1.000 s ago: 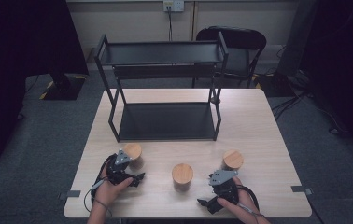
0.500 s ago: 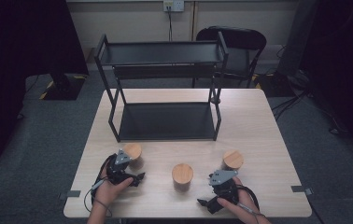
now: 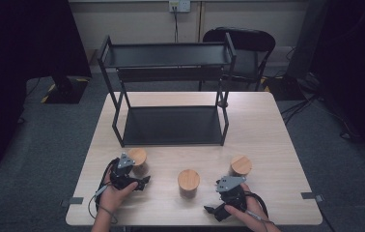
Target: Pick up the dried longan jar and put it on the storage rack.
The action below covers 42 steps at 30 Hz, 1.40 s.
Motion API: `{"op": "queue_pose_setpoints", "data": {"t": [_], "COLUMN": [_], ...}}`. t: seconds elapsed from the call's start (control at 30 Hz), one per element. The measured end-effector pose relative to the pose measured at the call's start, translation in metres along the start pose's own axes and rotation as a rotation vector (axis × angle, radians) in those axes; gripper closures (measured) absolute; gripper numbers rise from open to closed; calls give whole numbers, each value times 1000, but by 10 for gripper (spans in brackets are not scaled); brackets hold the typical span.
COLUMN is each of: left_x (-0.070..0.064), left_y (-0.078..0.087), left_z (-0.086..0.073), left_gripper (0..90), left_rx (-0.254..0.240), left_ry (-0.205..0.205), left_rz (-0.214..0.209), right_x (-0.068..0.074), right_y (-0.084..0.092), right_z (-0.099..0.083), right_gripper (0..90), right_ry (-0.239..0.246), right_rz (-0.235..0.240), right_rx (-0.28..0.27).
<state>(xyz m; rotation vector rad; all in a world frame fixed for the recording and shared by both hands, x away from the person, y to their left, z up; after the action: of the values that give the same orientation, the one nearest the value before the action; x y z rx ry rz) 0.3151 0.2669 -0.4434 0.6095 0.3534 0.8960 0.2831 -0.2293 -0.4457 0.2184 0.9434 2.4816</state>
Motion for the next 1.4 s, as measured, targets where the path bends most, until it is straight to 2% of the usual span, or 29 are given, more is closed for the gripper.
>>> {"op": "queue_pose_setpoints", "data": {"t": [0.07, 0.13, 0.33, 0.47, 0.63, 0.77, 1.03, 1.4], "left_x": [1, 2, 1, 2, 2, 3, 5, 8], "left_y": [0, 1, 2, 1, 0, 0, -1, 0], "left_z": [-1, -1, 1, 1, 3, 2, 3, 1], "left_gripper": [15, 18, 48, 73, 105, 128, 149, 237], "left_rx": [-16, -27, -51, -69, -73, -89, -108, -135], "left_ry": [30, 34, 13, 18, 2, 14, 12, 19], "left_rz": [1, 2, 5, 1, -2, -1, -5, -5], "right_x": [0, 0, 0, 0, 0, 0, 0, 0], "right_y": [0, 0, 0, 0, 0, 0, 0, 0], "right_z": [0, 0, 0, 0, 0, 0, 0, 0], "right_gripper": [0, 0, 0, 0, 0, 0, 0, 0], "right_ry": [0, 0, 0, 0, 0, 0, 0, 0], "right_rz": [0, 0, 0, 0, 0, 0, 0, 0], "right_rx": [0, 0, 0, 0, 0, 0, -1, 0]}}
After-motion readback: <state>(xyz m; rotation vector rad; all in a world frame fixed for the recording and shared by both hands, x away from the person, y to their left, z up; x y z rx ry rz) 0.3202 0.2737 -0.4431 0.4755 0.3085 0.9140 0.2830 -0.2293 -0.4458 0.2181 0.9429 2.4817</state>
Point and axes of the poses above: each handheld gripper's, and its own axes: y roughly backward along the jaws, z roughly out of its top, x roughly to its left, the point moved 4 cm from there along -y, roughly forward along the jaws, and after that the axes turned 2 degrees about -x, right-handed, at the moved point
